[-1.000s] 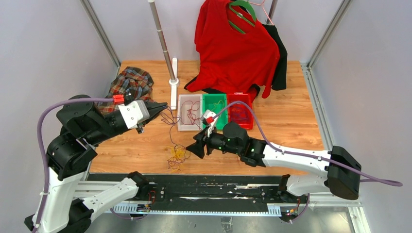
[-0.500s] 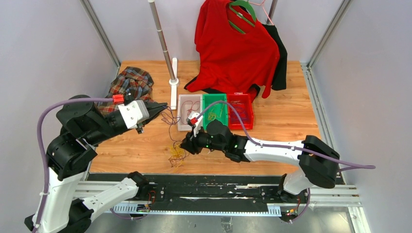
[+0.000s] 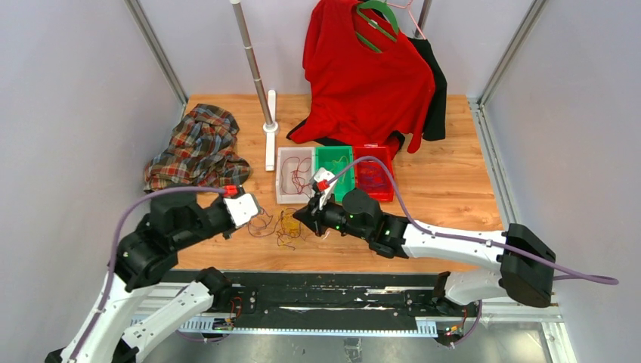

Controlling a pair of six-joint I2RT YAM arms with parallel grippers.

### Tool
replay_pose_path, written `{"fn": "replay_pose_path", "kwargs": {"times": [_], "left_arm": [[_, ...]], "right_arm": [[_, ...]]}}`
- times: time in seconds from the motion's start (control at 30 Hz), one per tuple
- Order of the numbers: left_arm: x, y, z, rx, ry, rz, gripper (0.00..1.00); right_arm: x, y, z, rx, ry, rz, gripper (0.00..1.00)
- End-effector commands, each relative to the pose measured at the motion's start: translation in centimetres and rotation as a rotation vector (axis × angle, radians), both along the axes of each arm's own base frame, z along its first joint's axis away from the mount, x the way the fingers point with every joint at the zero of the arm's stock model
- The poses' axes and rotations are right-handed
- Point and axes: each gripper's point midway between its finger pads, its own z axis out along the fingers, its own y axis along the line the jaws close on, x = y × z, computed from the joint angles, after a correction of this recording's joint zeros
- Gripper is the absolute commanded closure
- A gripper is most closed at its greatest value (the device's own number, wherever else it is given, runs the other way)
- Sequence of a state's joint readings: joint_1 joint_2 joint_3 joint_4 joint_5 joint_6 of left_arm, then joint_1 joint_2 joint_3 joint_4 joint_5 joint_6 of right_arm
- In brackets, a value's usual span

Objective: Untangle the cables

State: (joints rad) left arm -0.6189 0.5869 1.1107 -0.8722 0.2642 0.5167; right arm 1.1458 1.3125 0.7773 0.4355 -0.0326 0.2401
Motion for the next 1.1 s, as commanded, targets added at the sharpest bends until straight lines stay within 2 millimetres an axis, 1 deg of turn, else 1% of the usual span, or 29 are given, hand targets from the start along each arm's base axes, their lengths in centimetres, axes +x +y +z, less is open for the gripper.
{"fn": "replay_pose_path", "kwargs": {"times": [0.0,0.03,0.1,0.13,0.2,0.27,0.33,0.43,0.53,0.63,0.7,0.77,0.83,0.9,0.97,1.0,1.07], "left_arm": [[-0.3,1.5,-5.1,0.095,0.066,0.045,0.70],[-0.7,1.5,-5.9,0.102,0.086,0.030,0.55],[-1.6,1.2,-6.7,0.122,0.097,-0.026,0.39],[-1.7,1.1,-6.5,0.117,0.095,-0.034,0.33],[-2.1,0.5,-5.7,0.091,0.095,-0.069,0.28],[-2.6,-0.6,-4.8,0.067,0.102,-0.134,0.24],[-2.4,-1.6,-4.3,0.044,0.115,-0.165,0.24],[-1.1,-2.9,-3.7,0.007,0.125,-0.157,0.28],[0.3,-3.7,-3.9,0.000,0.146,-0.130,0.39],[1.2,-3.7,-4.3,0.019,0.143,-0.112,0.55],[1.5,-3.4,-4.5,0.034,0.126,-0.100,0.70],[1.0,-3.2,-4.6,0.052,0.108,-0.124,0.85],[0.4,-3.0,-4.5,0.059,0.096,-0.145,0.95],[-0.4,-3.0,-4.4,0.058,0.104,-0.173,0.99],[-1.2,-3.1,-4.3,0.047,0.128,-0.194,0.99],[-1.5,-3.1,-4.2,0.039,0.141,-0.202,0.99],[-1.9,-3.4,-4.0,0.019,0.158,-0.214,0.99]], "right_arm": [[-1.0,0.0,1.7,0.017,-0.024,0.037,0.99],[-1.3,0.1,2.0,0.022,-0.019,0.051,0.99],[-1.8,0.5,2.6,0.026,-0.011,0.085,0.99],[-2.0,0.6,2.7,0.025,-0.007,0.098,0.99],[-2.4,0.8,2.9,0.029,-0.002,0.121,0.99],[-2.7,1.1,3.4,0.035,-0.006,0.144,0.99],[-2.9,1.6,4.0,0.035,-0.011,0.170,0.99],[-3.3,2.3,4.8,0.029,-0.031,0.197,0.99],[-3.8,2.6,5.4,0.032,-0.049,0.214,0.99],[-3.9,2.4,5.8,0.038,-0.059,0.212,0.99],[-3.8,2.0,5.7,0.039,-0.062,0.198,0.99],[-3.7,1.5,5.6,0.037,-0.064,0.182,0.99],[-3.4,0.9,5.5,0.032,-0.067,0.152,0.99],[-2.9,0.3,5.0,0.019,-0.067,0.117,0.99],[-2.5,0.0,4.6,0.012,-0.065,0.084,0.99],[-2.3,-0.1,4.5,0.012,-0.064,0.076,0.94],[-2.1,0.1,4.4,0.015,-0.057,0.063,0.77]]}}
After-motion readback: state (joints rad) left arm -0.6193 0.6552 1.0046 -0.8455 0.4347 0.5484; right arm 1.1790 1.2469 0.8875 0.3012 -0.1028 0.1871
